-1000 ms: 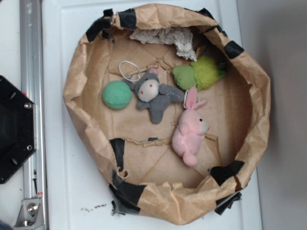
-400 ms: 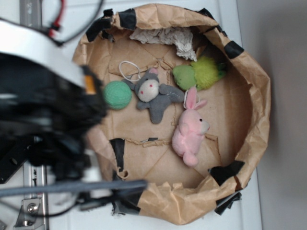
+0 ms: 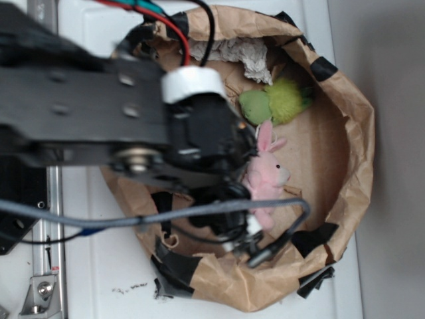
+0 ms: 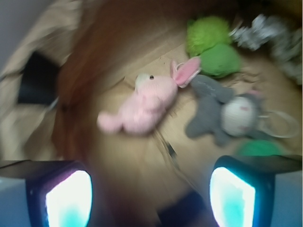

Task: Grab the pink bunny.

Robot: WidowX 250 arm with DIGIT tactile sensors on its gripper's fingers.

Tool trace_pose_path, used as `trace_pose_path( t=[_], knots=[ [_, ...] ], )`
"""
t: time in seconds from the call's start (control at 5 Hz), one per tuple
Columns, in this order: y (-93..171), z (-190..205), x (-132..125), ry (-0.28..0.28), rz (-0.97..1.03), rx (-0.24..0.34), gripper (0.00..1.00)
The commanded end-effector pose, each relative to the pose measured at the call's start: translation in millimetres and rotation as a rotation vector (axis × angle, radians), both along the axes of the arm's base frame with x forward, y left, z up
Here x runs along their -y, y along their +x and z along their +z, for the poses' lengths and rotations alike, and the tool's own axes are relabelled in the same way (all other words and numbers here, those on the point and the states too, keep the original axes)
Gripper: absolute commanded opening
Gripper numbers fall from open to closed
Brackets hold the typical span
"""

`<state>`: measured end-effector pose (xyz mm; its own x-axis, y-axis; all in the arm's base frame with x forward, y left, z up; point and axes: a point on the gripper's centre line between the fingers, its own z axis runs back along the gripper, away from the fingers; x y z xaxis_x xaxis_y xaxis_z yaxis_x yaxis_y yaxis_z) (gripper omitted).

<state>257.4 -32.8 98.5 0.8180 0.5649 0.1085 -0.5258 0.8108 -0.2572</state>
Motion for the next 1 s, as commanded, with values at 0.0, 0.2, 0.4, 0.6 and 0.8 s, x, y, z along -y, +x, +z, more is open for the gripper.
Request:
trace_pose_path(
  t=[0.0,0.2,0.4,0.6,0.8],
  knots=[
    [31,-48,-5,-0.024,0.191,0.025,1.00],
    [31,-63,0,0.030,0.117,0.039,1.00],
    [29,-61,1,0.084,0.048,0.032,0.00],
    [24,-26,-9,0.135,-0.148,-0.088,0.00],
    [25,23,-23,0.127,-0.320,0.018,0.00]
  ],
)
